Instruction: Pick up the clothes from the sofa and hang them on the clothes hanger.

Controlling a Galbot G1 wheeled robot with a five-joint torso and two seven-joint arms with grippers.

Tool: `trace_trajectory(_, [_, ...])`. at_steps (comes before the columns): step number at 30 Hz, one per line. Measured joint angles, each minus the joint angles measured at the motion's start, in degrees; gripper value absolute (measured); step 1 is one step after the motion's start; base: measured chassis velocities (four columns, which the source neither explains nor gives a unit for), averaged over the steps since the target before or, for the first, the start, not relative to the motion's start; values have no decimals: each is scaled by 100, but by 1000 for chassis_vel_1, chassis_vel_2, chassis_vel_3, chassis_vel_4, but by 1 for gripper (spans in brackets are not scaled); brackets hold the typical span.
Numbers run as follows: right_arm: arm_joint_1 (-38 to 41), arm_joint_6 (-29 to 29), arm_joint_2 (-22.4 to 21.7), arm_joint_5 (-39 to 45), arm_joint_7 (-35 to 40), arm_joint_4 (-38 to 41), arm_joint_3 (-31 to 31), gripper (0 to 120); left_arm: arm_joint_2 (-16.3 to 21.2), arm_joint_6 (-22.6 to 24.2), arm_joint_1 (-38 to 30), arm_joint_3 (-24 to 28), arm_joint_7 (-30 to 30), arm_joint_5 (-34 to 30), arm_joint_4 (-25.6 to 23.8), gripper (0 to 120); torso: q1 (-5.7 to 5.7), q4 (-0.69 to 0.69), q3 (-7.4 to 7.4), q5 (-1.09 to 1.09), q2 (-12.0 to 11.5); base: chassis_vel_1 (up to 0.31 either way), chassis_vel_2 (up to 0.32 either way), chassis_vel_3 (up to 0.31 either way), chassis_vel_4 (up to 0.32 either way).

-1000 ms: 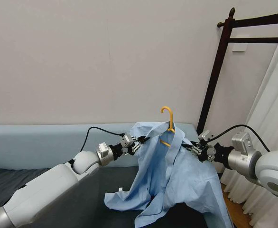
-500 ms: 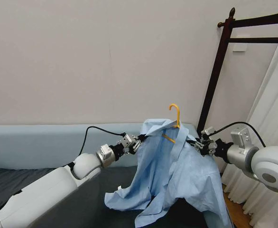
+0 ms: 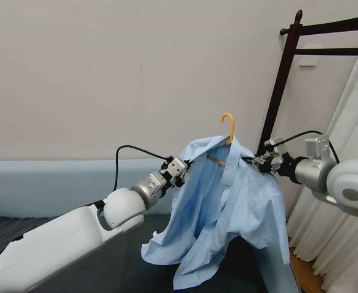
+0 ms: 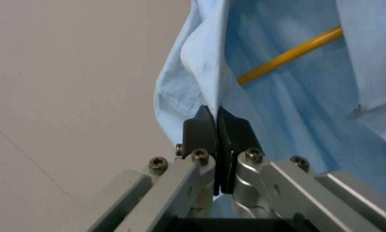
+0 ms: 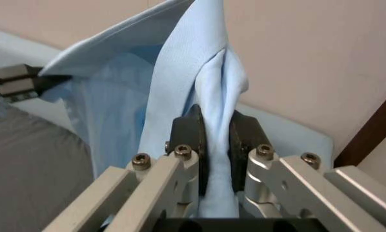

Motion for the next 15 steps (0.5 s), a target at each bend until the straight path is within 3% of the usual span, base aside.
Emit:
trace_trajectory(5, [368, -36, -16, 220, 114, 16, -77, 8, -293, 55, -348, 171, -209, -111, 164, 0, 0, 0, 0, 1, 0, 0, 0, 0, 0])
trace_trajectory(10, [525, -36, -38, 392, 255, 3, -45, 8, -682, 409, -554, 207, -699, -226, 356, 0, 0, 0, 0, 1, 0, 0, 0, 0, 0])
trace_trajectory(13, [638, -36, -74, 481, 300, -6, -43, 8, -1009, 1187, -718, 357, -1724, -524, 290, 3, 0, -1, 1, 1, 0, 0, 0, 0, 0])
trace_trajectory(14, [668, -35, -83, 497, 314, -17, -43, 8, -1066, 1403, -740, 381, -2061, -718, 186, 9, 0, -3, 0, 2, 0, 0, 0, 0, 0])
trace_trajectory(15, [668, -35, -83, 497, 314, -17, -43, 8, -1066, 1403, -740, 381, -2061, -718, 186, 9, 0, -3, 0, 2, 0, 0, 0, 0, 0])
